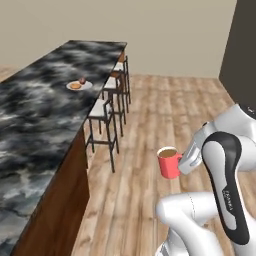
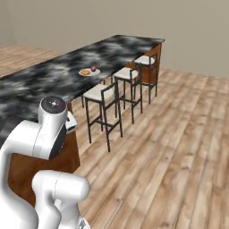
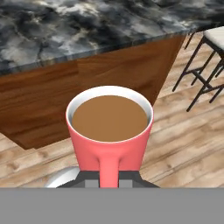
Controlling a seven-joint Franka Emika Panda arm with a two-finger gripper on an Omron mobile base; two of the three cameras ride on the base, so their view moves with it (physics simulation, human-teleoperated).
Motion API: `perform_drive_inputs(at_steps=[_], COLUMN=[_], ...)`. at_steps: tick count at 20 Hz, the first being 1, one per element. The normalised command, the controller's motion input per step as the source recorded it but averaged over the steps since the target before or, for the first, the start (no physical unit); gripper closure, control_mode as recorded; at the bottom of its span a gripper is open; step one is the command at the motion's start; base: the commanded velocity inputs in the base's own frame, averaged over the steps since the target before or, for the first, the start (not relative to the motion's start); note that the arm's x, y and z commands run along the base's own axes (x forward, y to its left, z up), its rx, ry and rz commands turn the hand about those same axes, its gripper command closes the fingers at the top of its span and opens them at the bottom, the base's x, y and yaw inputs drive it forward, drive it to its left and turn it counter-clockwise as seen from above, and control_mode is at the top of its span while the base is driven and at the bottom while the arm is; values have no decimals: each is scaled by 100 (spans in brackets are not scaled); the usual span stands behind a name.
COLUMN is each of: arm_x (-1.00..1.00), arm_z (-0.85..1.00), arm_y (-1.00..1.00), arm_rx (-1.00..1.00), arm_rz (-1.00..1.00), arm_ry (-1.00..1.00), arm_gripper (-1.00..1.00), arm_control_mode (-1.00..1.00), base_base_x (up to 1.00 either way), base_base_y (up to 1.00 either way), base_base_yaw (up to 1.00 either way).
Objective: Pick up the brewed coffee from the coffee machine and place it next to the breakfast plate on the dining counter.
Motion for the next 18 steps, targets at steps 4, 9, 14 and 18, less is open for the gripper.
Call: perform_drive_inputs(at_steps=[4, 9, 14, 18], arm_x=[0, 0, 0, 0], arm_z=[0, 0, 0, 0], arm_y=[0, 0, 0, 0], arm_rx=[0, 0, 0, 0], arm_rz=[0, 0, 0, 0], arm_ry=[0, 0, 0, 0], arm_gripper=[100, 100, 100, 100], arm_control_mode=[100, 100, 100, 100], base_base_x=[100, 100, 100, 100], base_base_y=[-94, -75, -71, -76], base_base_yaw=[34, 39, 41, 41])
